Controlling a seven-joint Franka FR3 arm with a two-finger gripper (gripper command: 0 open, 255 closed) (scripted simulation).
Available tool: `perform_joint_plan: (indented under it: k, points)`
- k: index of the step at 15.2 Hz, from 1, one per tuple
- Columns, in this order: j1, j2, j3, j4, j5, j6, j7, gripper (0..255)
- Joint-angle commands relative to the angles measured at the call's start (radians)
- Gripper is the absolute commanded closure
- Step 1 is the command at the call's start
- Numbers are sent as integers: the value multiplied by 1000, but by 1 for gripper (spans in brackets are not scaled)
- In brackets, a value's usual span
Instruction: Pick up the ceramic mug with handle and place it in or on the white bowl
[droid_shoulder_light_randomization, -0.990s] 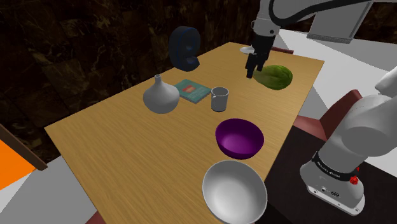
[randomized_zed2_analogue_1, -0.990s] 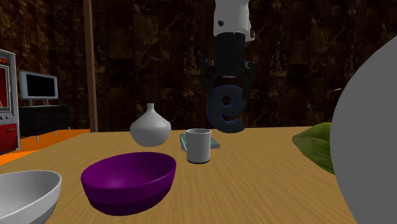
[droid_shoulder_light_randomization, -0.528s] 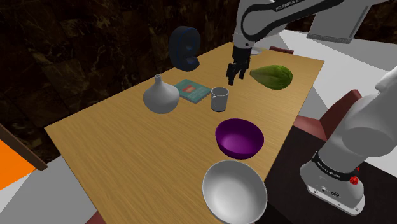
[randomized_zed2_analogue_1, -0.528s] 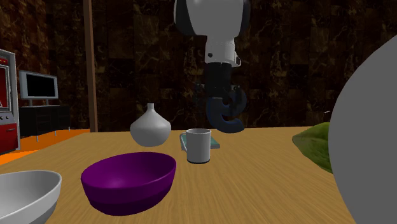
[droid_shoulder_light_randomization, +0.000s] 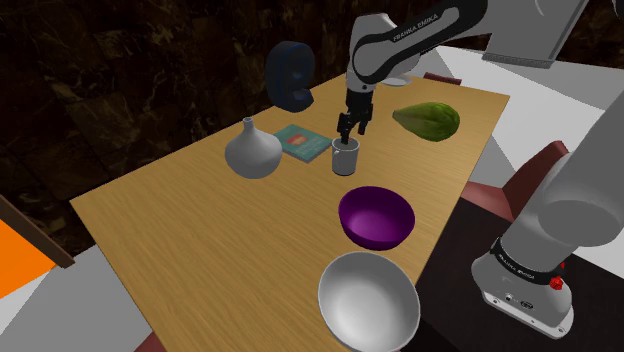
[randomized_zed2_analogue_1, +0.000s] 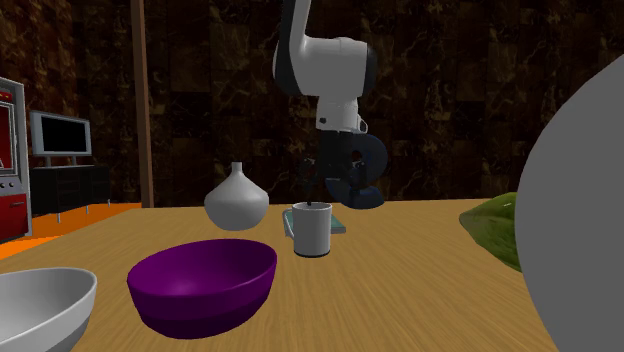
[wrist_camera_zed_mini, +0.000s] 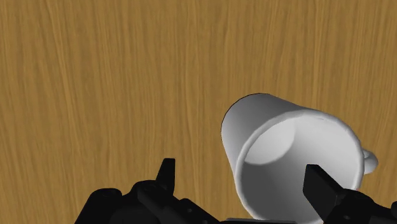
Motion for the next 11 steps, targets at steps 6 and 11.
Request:
perform_joint_plan:
  k: [6, 11]
  points:
    - [4, 42, 4, -34, 4, 76, 0, 0]
    - [4, 42, 4, -33, 4, 76, 0, 0]
